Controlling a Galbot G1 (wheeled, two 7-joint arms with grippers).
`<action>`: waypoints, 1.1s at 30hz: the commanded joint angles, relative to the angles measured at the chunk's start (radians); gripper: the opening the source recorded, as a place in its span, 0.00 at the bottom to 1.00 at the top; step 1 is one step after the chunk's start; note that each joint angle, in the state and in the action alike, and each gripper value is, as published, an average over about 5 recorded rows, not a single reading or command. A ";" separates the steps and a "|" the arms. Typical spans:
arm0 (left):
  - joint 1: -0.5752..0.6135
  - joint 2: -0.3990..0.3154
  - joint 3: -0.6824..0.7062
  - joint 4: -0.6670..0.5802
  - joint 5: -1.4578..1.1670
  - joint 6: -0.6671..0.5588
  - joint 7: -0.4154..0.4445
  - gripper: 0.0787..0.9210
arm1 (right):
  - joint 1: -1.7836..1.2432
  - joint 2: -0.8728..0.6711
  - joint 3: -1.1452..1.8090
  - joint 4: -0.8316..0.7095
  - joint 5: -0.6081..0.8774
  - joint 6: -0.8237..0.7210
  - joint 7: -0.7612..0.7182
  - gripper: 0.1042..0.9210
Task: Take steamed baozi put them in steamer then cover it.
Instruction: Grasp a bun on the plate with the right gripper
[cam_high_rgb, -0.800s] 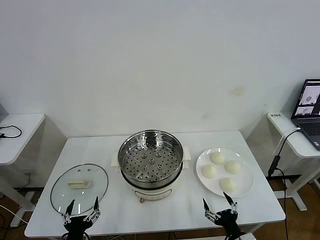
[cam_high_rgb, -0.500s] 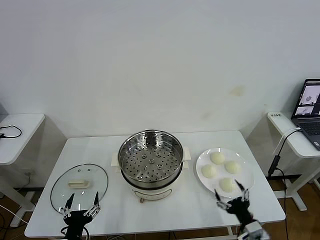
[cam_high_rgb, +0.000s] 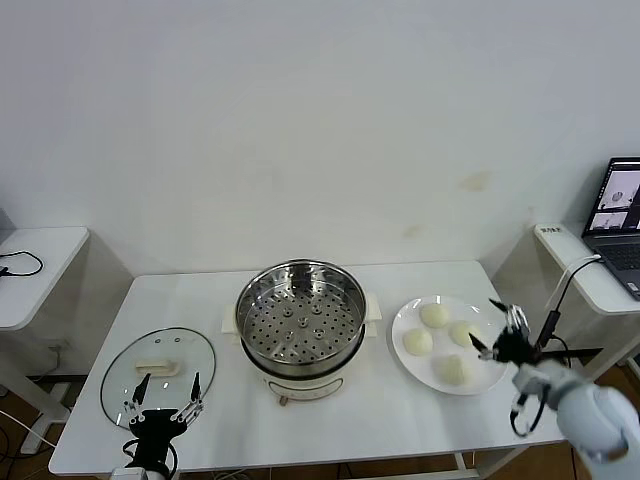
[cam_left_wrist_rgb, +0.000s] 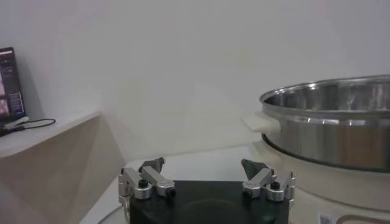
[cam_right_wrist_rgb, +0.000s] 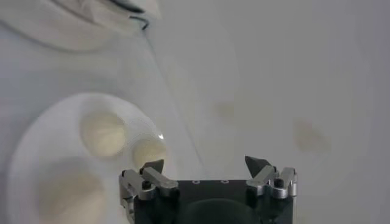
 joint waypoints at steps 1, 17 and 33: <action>-0.004 0.002 -0.004 0.002 0.040 0.005 0.005 0.88 | 0.616 -0.237 -0.524 -0.270 0.043 -0.059 -0.290 0.88; -0.012 0.012 -0.020 0.018 0.040 0.009 0.012 0.88 | 1.195 -0.059 -1.203 -0.624 0.194 -0.061 -0.614 0.88; -0.003 0.006 -0.050 0.011 0.059 -0.005 0.022 0.88 | 1.165 0.205 -1.127 -0.959 0.064 0.008 -0.599 0.88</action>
